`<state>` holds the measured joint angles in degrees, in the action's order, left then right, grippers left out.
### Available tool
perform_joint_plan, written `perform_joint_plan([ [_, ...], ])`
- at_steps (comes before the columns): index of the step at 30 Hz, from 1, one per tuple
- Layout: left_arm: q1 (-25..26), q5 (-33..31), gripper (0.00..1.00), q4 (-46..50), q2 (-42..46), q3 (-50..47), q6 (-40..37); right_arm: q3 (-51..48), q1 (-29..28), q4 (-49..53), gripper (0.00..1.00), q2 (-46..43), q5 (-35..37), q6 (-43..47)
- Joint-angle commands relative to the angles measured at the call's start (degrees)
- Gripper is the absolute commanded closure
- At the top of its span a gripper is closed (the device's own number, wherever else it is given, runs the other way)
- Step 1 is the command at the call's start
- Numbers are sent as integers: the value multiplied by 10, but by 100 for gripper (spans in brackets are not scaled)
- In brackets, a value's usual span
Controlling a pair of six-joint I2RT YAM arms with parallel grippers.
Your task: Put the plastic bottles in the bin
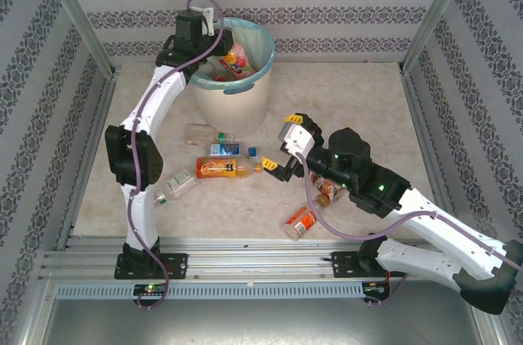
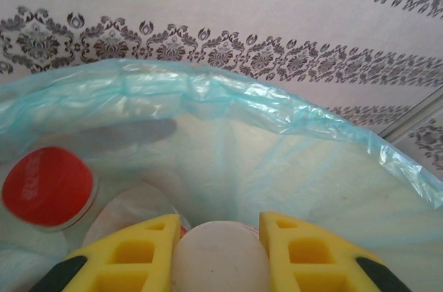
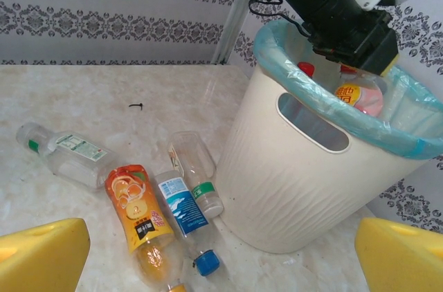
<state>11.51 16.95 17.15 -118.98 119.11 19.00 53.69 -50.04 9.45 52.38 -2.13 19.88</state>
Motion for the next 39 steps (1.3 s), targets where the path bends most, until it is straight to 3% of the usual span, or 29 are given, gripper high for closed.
perform_joint_plan([
  [1, -44, 38, 100, 8, -3, -36, 70, 21, -8, 4, 2, 2, 7, 5],
  [13, -43, 73, 100, -11, 42, -8, 102, 17, -13, 1, 2, 3, 13, 6],
  [22, 22, 4, 100, 59, 8, -21, -32, 23, -17, 4, 2, 9, 14, 6],
  [26, 27, -32, 78, 95, -16, 4, -68, 22, -20, 9, 2, 7, 17, 3],
  [28, 27, -42, 53, 99, -16, 14, -68, 22, -22, 11, 2, 7, 19, 1],
  [31, 28, -46, 31, 105, -8, 36, -65, 23, -24, 11, 2, 7, 21, -1],
  [35, 28, -65, 16, 90, 31, 38, -63, 28, -27, 11, 2, 10, 22, 1],
  [39, 26, -117, 12, 51, 93, -2, -73, 28, -30, 11, 2, 14, 24, 4],
])
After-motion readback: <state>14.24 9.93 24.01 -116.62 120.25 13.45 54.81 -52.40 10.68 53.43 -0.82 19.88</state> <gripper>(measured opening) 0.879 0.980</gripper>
